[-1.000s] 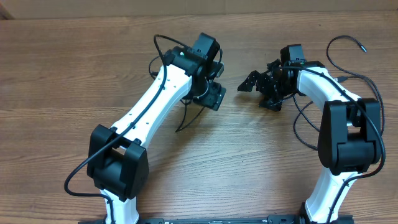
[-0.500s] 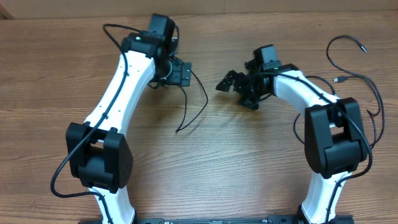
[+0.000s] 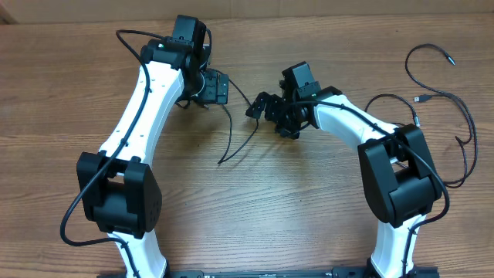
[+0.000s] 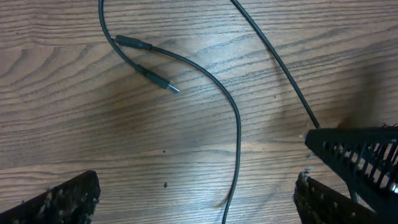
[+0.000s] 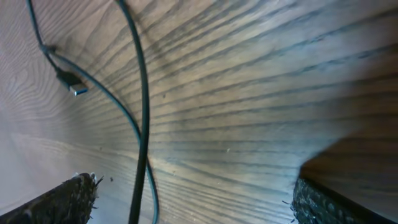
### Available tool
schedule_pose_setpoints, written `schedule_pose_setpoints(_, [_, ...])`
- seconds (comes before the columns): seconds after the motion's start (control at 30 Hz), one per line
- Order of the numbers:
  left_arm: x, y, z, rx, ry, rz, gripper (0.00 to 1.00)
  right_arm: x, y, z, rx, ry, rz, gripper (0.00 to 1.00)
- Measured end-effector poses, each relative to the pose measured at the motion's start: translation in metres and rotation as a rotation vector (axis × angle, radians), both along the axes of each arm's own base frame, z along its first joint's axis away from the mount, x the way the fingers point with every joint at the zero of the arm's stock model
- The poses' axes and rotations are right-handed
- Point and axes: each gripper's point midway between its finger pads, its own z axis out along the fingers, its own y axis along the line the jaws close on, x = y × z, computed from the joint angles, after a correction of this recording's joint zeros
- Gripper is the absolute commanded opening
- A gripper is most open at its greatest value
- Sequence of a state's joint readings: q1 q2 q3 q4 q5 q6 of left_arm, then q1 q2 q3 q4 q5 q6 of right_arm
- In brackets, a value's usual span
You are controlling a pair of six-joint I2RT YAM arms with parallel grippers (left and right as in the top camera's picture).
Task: Untangle cables
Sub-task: 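Move the right gripper left to the cable beside the left gripper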
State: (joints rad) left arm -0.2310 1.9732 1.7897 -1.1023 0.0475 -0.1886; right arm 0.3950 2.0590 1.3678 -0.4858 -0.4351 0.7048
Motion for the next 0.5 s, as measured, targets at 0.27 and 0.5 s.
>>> schedule_pose_setpoints(0.27, [0.0000, 0.0000, 0.0000, 0.000, 0.000, 0.000, 1.00, 0.0019, -0.0030, -0.0012, -0.014, -0.004, -0.011, 1.00])
schedule_pose_setpoints(0.5, [0.0000, 0.0000, 0.0000, 0.000, 0.000, 0.000, 1.00, 0.0020, -0.0031, -0.0012, -0.014, -0.005, -0.010, 1.00])
